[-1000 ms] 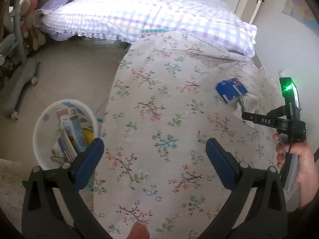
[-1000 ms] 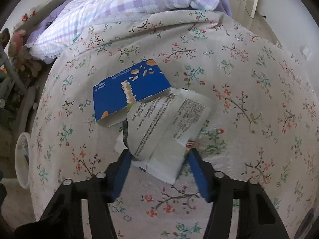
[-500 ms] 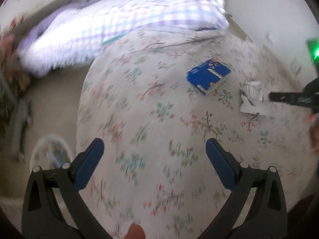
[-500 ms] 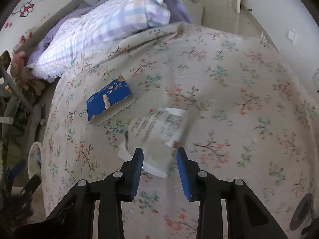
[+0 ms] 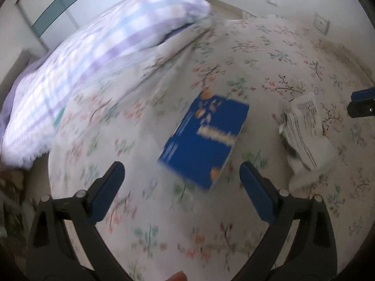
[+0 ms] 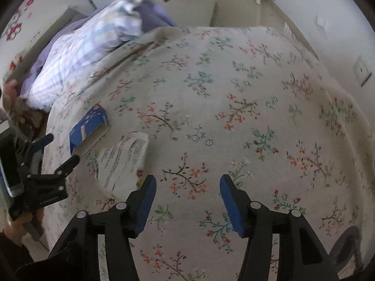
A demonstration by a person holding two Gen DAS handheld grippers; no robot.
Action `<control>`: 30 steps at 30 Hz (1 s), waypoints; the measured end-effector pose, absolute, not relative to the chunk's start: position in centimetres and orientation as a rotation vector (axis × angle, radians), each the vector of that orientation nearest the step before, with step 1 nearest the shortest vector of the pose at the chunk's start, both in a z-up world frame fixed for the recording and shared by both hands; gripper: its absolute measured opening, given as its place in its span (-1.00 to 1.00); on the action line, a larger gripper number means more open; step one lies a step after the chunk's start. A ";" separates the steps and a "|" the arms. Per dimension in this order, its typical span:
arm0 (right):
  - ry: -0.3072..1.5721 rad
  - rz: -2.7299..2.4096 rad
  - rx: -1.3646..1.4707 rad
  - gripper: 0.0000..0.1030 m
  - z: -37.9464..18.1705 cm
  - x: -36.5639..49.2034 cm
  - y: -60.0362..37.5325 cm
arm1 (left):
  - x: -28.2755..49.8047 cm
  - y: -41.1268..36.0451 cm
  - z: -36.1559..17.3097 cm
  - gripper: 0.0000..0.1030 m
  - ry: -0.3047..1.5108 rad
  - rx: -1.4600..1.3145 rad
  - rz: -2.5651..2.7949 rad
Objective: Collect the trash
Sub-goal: 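Grasp the white printed packet with the right tool while the left tool grasps the blue cereal box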
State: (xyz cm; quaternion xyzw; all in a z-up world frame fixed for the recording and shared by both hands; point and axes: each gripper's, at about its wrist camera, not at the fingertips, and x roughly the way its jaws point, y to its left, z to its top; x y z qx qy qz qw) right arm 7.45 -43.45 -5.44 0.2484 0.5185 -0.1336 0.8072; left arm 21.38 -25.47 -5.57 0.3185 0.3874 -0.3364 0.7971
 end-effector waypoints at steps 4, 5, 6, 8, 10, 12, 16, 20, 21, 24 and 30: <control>1.118 -0.271 0.557 0.15 -5.9 7.7 -43.6 | 22.2 -26.9 -6.0 0.78 0.865 0.670 -0.785; 1.119 -0.273 0.557 0.18 -6.0 7.7 -43.6 | 22.3 -27.0 -6.2 0.57 0.881 0.669 -0.790; 1.120 -0.274 0.557 0.22 -6.0 7.8 -43.6 | 22.5 -27.1 -6.5 0.42 0.902 0.669 -0.783; 1.125 -0.271 0.565 0.25 -6.2 7.9 -43.6 | 22.2 -26.9 -6.5 0.37 0.893 0.652 -0.779; 1.132 -0.267 0.580 0.28 -6.3 8.1 -43.4 | 22.3 -26.4 -6.0 0.18 0.900 0.601 -0.762; 1.135 -0.258 0.599 0.33 -6.4 8.5 -43.1 | 22.6 -25.6 -5.7 0.17 0.929 0.540 -0.747; 1.132 -0.213 0.627 0.45 -6.2 9.2 -41.7 | 21.5 -23.9 -5.5 0.17 0.938 0.518 -0.687; 1.142 -0.171 0.595 0.63 -6.2 10.5 -39.3 | 20.2 -21.7 -4.7 0.16 0.936 0.482 -0.620; 1.150 -0.165 0.582 0.63 -6.3 10.9 -38.7 | 20.1 -21.1 -4.7 0.16 0.938 0.469 -0.604; 1.188 -0.148 0.541 0.63 -7.1 12.2 -36.8 | 19.3 -19.2 -4.3 -0.61 0.952 0.446 -0.515; 1.212 -0.156 0.507 0.64 -8.3 14.2 -34.6 | 18.5 -15.4 -3.9 -0.71 1.022 0.323 -0.493</control>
